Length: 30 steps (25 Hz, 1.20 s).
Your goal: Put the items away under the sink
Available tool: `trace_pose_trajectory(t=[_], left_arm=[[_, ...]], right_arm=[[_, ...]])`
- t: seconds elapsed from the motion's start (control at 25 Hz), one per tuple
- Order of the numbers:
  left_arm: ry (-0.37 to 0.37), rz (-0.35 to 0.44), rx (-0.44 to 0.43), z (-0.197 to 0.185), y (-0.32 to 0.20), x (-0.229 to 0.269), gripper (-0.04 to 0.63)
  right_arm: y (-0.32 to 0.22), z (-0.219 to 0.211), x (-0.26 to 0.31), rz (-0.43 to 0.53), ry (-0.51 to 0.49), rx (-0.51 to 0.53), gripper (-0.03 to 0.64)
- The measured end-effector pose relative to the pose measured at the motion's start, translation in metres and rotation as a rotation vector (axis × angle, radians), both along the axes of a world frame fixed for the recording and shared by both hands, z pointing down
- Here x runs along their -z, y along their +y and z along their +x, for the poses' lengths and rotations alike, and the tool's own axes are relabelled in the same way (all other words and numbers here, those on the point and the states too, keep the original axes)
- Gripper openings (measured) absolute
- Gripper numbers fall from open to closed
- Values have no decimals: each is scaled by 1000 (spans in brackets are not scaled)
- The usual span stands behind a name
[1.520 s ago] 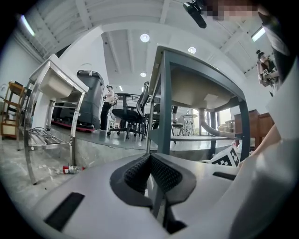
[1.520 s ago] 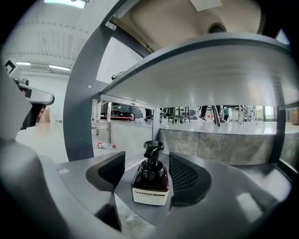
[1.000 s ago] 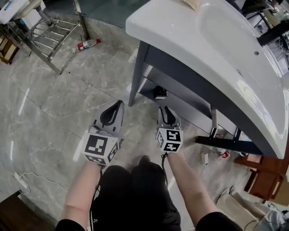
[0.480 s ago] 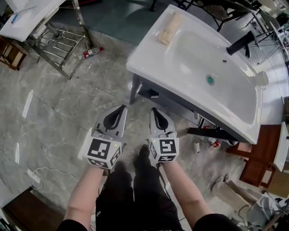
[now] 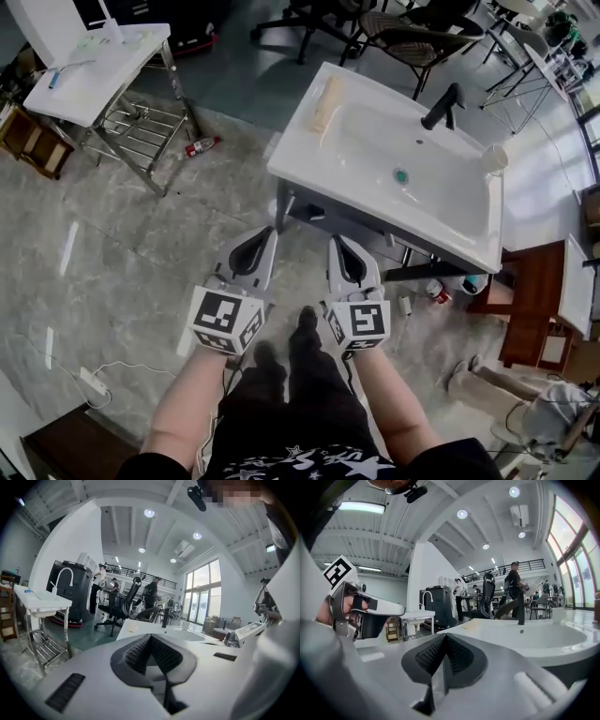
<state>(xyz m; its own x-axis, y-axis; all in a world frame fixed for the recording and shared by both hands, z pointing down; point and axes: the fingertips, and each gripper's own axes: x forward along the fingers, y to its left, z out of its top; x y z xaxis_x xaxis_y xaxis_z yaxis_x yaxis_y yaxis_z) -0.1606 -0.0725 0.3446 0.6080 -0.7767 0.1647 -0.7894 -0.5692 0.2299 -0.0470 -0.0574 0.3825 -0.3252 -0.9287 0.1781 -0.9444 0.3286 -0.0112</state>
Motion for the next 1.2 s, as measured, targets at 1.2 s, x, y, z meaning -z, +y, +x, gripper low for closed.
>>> trace_pose_trajectory(t=[1.2], left_arm=[[22, 110, -130, 18, 82, 91, 9]], right_arm=[[120, 106, 103, 84, -6, -304, 3]])
